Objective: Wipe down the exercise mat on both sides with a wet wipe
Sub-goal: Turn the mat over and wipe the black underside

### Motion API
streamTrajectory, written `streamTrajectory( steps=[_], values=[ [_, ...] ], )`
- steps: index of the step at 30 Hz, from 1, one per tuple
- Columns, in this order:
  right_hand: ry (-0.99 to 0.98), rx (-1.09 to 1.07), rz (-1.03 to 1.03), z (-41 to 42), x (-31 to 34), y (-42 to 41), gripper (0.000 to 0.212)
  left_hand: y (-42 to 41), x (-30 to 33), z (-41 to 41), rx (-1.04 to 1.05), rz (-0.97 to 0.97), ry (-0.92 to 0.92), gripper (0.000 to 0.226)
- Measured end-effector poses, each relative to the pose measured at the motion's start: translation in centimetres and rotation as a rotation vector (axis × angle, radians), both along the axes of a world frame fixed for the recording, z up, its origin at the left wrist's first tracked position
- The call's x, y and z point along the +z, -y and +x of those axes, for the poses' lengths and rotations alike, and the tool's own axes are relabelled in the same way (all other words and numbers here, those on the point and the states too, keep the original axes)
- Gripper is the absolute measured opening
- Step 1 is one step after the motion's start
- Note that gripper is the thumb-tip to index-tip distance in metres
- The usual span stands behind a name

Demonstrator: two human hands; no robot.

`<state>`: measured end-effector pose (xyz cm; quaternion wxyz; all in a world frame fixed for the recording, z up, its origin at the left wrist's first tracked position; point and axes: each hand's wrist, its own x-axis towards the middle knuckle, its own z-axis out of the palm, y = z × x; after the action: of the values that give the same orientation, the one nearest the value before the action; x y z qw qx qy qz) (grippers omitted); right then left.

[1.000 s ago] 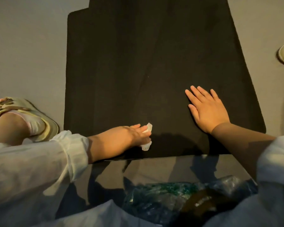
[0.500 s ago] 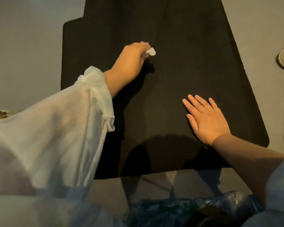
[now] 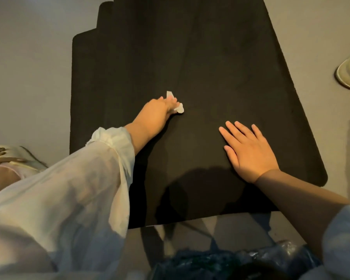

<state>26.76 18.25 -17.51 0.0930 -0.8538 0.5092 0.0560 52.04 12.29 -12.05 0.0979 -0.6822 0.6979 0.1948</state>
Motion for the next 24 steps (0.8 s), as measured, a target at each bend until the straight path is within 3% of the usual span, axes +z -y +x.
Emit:
streamTrajectory(
  steps=[8,11,16,18,21,24],
  values=[
    [-0.017,0.016,-0.032,0.1,-0.1,-0.1,0.057,-12.0,0.8,-1.3,-0.208,0.052,-0.212,0.047],
    [-0.018,0.019,-0.035,0.2,-0.2,-0.1,0.055,-16.0,1.0,-2.3,-0.338,0.096,-0.208,0.049],
    [0.002,0.038,-0.007,0.1,0.4,-0.5,0.052,-18.7,0.7,-3.5,-0.433,0.269,-0.334,0.047],
    [0.080,0.067,0.012,-0.3,1.3,-0.4,0.045,-18.6,1.1,-3.7,-0.449,0.255,-0.372,0.041],
    [0.142,0.153,-0.126,-1.8,2.8,0.6,0.030,-16.6,3.2,-3.8,-0.305,0.239,-0.569,0.026],
    [0.045,-0.008,-0.197,-4.0,3.4,1.8,0.038,-13.2,4.1,-3.4,-0.051,0.106,-0.729,0.022]
  ],
)
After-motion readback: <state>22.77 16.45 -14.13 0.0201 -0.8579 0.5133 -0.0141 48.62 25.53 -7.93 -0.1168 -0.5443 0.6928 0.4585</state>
